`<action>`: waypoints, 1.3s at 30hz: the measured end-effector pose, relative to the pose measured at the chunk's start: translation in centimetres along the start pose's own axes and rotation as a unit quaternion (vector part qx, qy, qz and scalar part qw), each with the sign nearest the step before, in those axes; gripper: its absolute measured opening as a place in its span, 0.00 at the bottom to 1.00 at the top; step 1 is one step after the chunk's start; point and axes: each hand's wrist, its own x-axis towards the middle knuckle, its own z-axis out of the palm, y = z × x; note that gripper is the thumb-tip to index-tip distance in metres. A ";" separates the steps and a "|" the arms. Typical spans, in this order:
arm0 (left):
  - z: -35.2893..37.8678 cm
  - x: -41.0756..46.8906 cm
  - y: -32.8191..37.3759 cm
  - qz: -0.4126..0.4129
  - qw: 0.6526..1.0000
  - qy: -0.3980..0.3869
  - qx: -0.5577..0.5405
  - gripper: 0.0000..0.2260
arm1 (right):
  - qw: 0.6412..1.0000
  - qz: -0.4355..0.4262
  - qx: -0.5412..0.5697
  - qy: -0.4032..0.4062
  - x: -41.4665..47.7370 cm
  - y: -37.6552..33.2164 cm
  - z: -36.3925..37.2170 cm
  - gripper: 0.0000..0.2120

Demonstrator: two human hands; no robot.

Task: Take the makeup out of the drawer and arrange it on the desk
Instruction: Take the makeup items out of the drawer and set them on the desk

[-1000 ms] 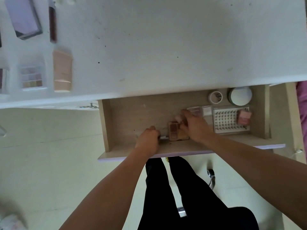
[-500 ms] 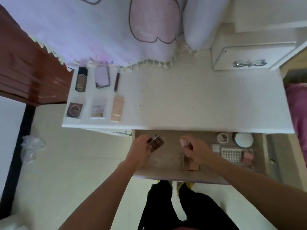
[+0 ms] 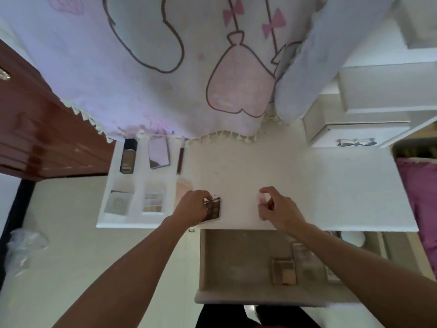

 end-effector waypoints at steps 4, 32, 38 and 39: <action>-0.7 2.9 -1.6 0.028 0.998 -0.034 0.047 0.17 | 1.000 0.012 -0.007 0.005 2.6 -2.8 1.1 0.20; 0.7 3.1 -0.2 0.094 0.983 0.022 0.156 0.10 | 0.998 0.043 -0.001 0.046 -0.5 -0.1 2.5 0.19; 3.2 0.9 2.4 0.048 0.982 0.087 0.161 0.07 | 0.998 0.057 0.007 0.037 -4.9 6.3 0.8 0.15; 3.8 0.4 2.9 0.044 0.982 0.105 0.151 0.09 | 0.998 0.050 0.003 0.038 -5.4 7.3 0.7 0.15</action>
